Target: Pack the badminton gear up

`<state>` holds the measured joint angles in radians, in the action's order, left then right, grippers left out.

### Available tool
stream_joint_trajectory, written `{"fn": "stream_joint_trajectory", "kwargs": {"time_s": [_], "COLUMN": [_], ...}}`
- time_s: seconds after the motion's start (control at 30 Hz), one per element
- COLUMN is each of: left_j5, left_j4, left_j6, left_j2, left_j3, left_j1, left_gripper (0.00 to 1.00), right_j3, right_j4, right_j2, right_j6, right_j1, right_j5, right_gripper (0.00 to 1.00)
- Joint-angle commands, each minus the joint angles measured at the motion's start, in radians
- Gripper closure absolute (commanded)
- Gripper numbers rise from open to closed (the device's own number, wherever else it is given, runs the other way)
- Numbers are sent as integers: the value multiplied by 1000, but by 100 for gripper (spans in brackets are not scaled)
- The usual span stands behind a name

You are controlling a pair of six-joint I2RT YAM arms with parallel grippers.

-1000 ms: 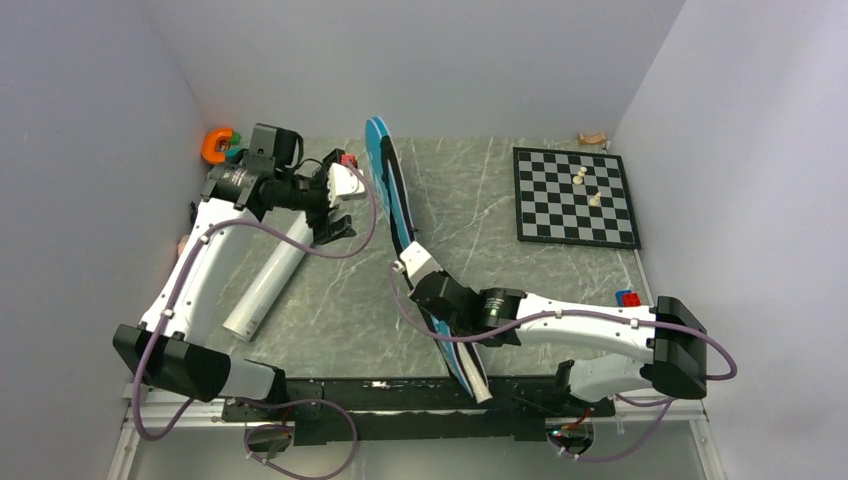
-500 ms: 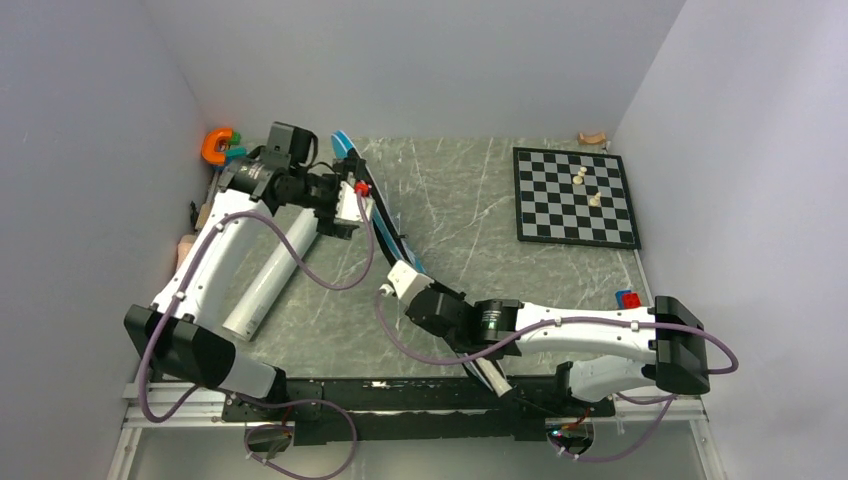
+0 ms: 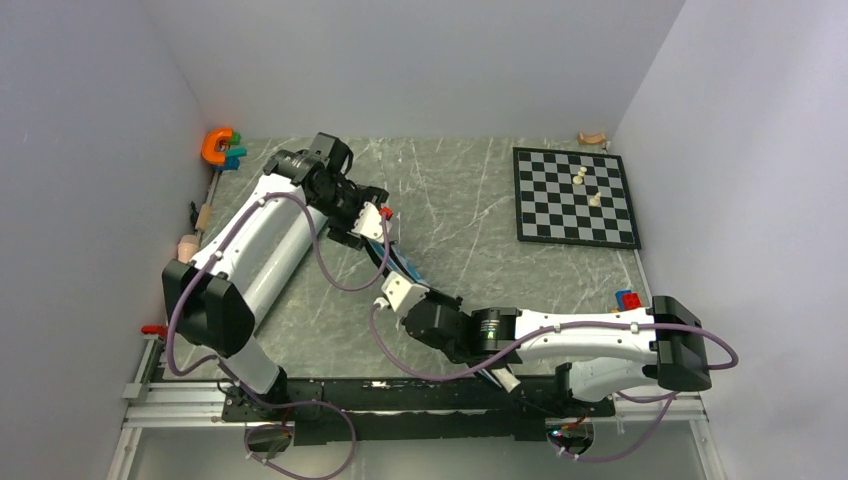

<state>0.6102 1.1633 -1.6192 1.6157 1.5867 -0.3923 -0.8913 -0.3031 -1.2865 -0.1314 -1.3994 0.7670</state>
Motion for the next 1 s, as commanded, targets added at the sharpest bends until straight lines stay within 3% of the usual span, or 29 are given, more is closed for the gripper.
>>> {"fn": "stream_joint_trajectory", "kwargs": {"time_s": [0.0,0.07,0.2,0.27,0.33,0.4,0.5,0.6,0.67,0.83,0.97], "left_j5": [-39,-61,-54,-50,-57,-75,-79,-77,-80,-78,-68], "left_j4": [52,47,11,-11,-28,-69,-131,-174,-177,-177,-171], "left_j6": [-63,-71,-54,-42,-38,-17,10,18,27,31,43], "left_j2": [17,18,-12,-28,-40,-57,-86,-118,-127,-146,-141], "left_j3": [41,30,9,-6,-30,-68,-124,-169,-178,-185,-173], "left_j1": [-5,-5,-5,-5,-9,-12,-14,-18,-20,-23,-26], "left_gripper": [30,42,47,55,72,98,100,100,100,100,100], "right_j3": [-7,-3,9,15,11,4,-1,-2,-1,21,2], "right_j4": [109,102,97,98,90,81,79,93,102,158,193], "right_j2": [29,30,25,25,24,31,59,113,161,288,250], "right_j6": [-14,-6,20,38,60,85,128,183,220,333,384], "right_j1": [-12,-13,-13,-13,-13,-13,-12,1,35,315,534], "right_j5": [94,100,114,112,111,105,68,-14,-106,-529,-881], "right_gripper": [100,100,100,100,100,100,97,81,64,51,43]}}
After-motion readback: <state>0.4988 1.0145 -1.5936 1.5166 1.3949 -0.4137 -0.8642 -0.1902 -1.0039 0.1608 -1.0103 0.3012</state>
